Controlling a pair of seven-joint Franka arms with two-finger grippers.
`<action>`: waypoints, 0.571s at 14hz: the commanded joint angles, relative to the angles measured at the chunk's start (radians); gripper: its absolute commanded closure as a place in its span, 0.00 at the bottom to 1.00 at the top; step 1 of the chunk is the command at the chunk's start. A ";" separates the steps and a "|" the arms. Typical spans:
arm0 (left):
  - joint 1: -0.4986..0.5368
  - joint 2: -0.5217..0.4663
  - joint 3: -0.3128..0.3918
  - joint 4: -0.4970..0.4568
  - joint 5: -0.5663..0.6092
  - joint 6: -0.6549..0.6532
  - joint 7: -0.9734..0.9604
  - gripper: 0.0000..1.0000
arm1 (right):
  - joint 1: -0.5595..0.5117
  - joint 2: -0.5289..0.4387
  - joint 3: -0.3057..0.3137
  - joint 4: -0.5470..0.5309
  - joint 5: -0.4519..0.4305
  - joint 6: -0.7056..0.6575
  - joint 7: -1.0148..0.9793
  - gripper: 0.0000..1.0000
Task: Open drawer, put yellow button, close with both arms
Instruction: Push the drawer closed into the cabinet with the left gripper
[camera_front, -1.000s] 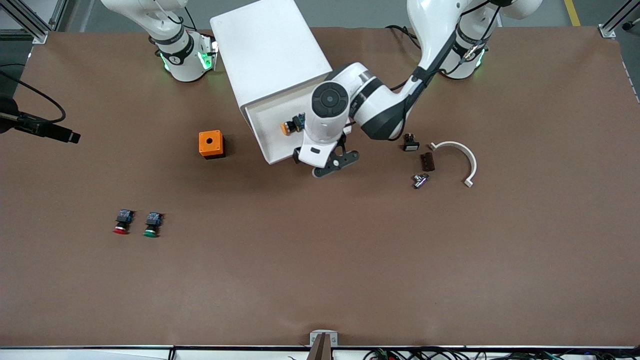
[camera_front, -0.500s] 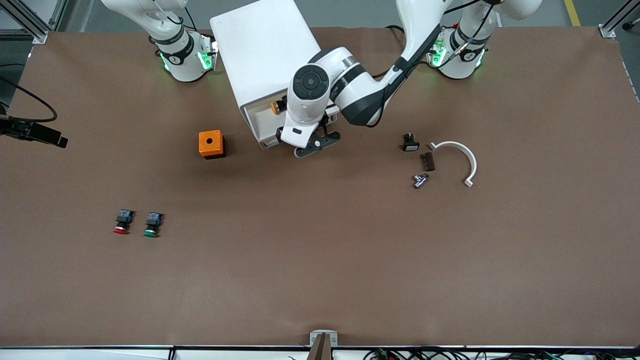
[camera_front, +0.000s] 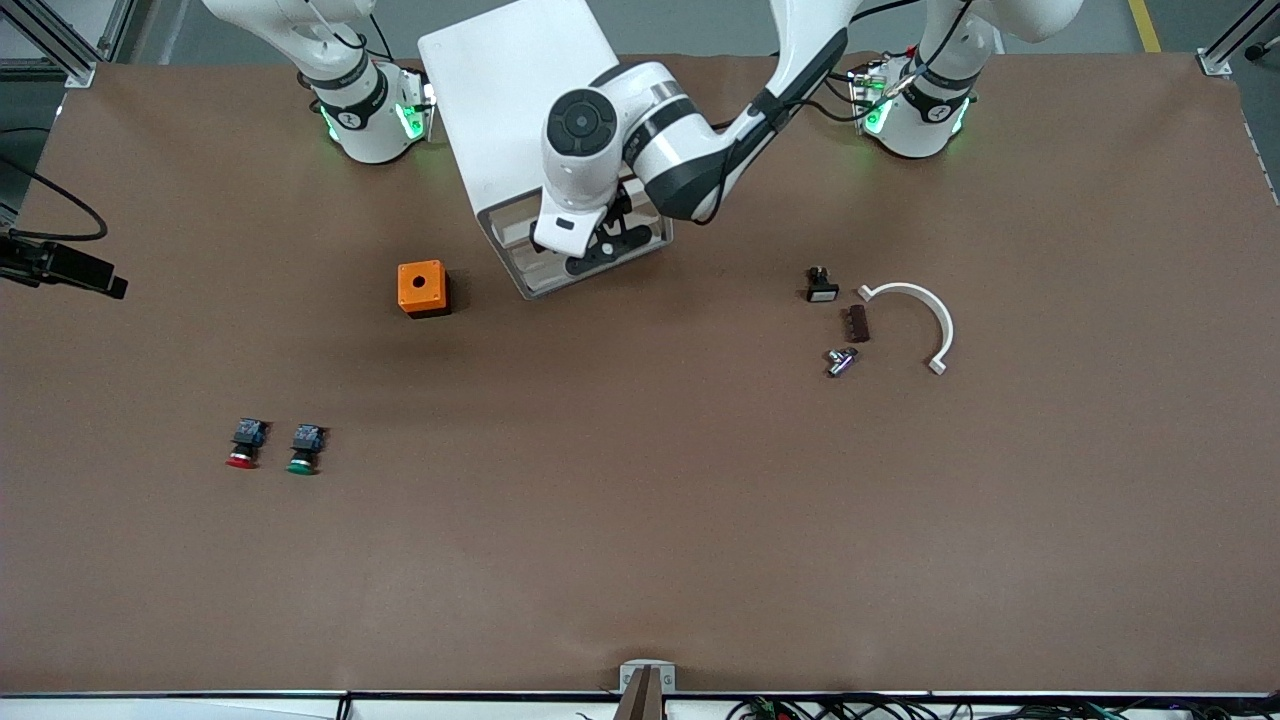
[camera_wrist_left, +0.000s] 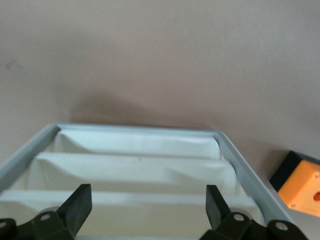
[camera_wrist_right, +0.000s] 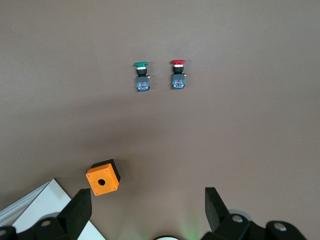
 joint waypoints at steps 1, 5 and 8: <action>-0.045 -0.013 0.000 -0.015 -0.007 0.029 -0.051 0.00 | -0.018 -0.028 0.022 -0.013 -0.012 0.007 -0.014 0.00; -0.044 -0.018 0.000 -0.017 -0.005 0.039 -0.048 0.00 | -0.016 -0.022 0.023 0.013 -0.014 0.008 -0.008 0.00; 0.001 -0.021 0.024 -0.009 0.012 0.039 -0.014 0.00 | -0.011 -0.022 0.025 0.013 -0.012 0.007 -0.011 0.00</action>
